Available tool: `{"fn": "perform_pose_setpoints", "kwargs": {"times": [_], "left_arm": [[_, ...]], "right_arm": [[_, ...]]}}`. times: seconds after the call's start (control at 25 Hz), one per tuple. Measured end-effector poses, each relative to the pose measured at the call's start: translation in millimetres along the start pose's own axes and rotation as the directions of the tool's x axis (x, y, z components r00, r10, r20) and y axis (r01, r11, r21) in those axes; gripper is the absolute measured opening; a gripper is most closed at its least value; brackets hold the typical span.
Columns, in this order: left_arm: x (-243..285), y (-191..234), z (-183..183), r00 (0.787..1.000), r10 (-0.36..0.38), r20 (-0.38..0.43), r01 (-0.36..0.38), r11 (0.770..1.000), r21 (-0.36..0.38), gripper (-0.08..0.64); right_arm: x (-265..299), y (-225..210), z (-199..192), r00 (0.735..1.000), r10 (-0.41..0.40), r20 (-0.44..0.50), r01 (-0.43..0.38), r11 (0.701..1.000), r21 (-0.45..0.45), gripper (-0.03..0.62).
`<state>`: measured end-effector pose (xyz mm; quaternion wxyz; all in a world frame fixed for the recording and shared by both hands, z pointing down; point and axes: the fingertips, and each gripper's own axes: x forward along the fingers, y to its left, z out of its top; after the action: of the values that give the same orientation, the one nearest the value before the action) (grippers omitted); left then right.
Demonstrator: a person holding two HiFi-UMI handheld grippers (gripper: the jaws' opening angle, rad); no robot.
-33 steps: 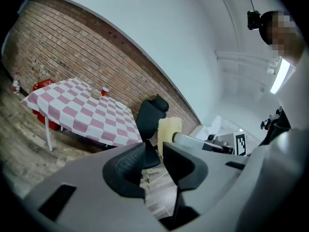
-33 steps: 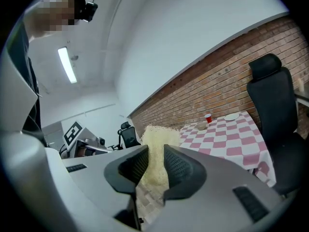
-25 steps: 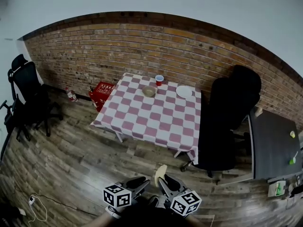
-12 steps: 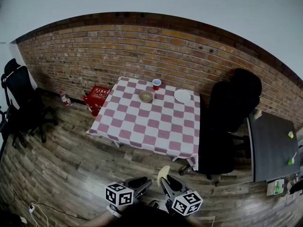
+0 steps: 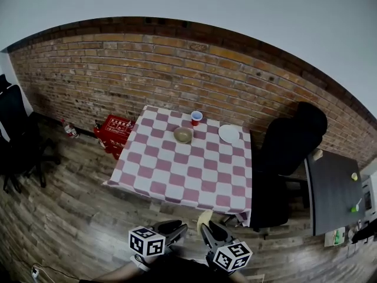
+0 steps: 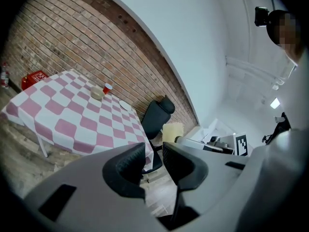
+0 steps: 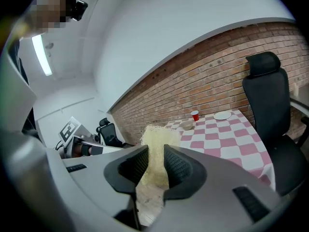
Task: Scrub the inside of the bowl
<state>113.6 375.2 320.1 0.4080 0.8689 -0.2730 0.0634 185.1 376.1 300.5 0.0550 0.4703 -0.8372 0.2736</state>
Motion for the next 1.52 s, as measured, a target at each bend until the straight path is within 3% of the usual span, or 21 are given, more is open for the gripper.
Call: {"fn": "perform_pose_setpoints", "kwargs": {"times": [0.32,0.52,0.64,1.0,1.32,1.52], "left_arm": [[-13.8,46.9,18.2,1.0,-0.007,0.001,0.007,0.997,-0.076,0.12],[-5.1,75.0,26.9,1.0,0.006,-0.017,-0.008,0.992,-0.124,0.12],[1.6,90.0,42.1,0.999,0.031,-0.025,-0.034,0.993,-0.116,0.12],[56.2,132.3,121.3,0.99,0.136,0.03,-0.132,0.987,-0.093,0.12],[122.5,152.7,176.4,0.986,0.167,0.028,-0.165,0.984,-0.059,0.12],[140.6,170.5,197.0,0.977,0.208,0.047,-0.203,0.976,-0.08,0.12]], "right_arm": [[50.3,9.4,3.3,0.997,-0.034,-0.073,0.034,0.999,-0.001,0.11],[83.4,2.4,1.7,0.993,-0.006,-0.119,0.009,1.0,0.026,0.11],[105.7,-5.9,6.6,0.991,0.018,-0.134,-0.013,0.999,0.039,0.11],[181.3,-65.5,64.6,0.987,0.114,-0.11,-0.112,0.993,0.025,0.11],[222.4,-126.7,103.3,0.982,0.132,-0.135,-0.128,0.991,0.035,0.11],[240.7,-158.8,112.5,0.981,0.127,-0.146,-0.123,0.992,0.041,0.11]]}}
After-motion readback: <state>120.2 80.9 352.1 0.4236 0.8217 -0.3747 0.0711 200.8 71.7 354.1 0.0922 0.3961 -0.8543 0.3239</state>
